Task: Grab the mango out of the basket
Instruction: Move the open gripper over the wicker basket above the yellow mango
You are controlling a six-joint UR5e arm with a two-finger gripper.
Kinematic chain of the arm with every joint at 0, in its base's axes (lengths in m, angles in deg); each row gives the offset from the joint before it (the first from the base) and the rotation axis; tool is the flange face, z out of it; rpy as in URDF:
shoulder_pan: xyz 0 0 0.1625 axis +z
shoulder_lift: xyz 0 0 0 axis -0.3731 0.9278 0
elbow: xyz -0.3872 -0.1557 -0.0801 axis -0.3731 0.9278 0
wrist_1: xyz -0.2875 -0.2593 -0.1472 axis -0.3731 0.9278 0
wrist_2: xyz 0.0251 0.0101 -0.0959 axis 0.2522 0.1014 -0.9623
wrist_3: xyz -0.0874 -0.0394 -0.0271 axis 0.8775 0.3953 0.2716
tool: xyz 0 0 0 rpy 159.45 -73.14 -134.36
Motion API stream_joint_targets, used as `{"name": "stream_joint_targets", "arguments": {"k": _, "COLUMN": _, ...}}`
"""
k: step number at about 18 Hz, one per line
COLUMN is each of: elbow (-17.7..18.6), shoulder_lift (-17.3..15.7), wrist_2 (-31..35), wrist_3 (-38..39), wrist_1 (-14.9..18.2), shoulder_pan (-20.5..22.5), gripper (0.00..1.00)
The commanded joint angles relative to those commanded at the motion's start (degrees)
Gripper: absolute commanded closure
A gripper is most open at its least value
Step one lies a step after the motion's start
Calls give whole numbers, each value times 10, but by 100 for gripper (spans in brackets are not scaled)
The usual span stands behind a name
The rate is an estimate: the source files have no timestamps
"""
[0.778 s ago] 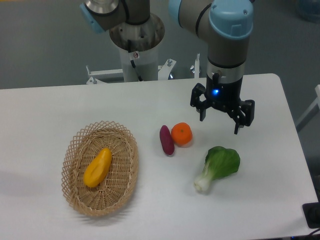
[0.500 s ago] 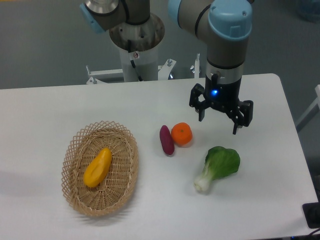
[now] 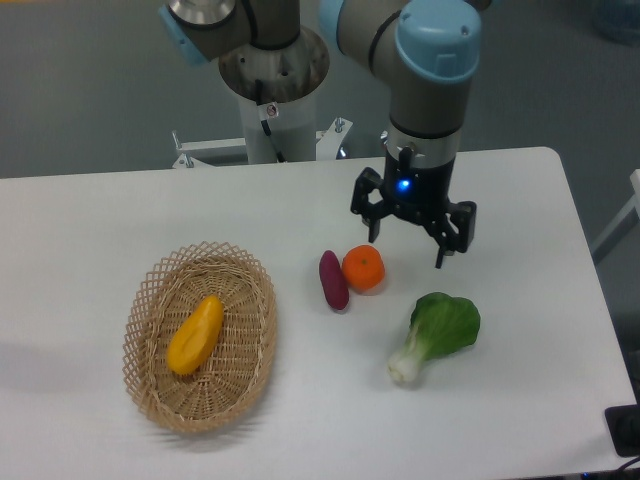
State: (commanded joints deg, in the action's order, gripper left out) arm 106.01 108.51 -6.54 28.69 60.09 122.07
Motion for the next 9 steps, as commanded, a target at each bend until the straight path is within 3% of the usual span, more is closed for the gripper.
{"name": "stream_joint_targets", "arguments": {"k": 6, "elbow": 23, "shoulder_lift": 26, "wrist_2": 6, "wrist_3": 130, "wrist_1": -14, "shoulder_pan": -78, "gripper": 0}}
{"name": "stream_joint_targets", "arguments": {"k": 9, "elbow": 48, "shoulder_lift": 38, "wrist_2": 5, "wrist_3": 171, "wrist_1": -83, "shoulder_pan": -107, "gripper": 0}}
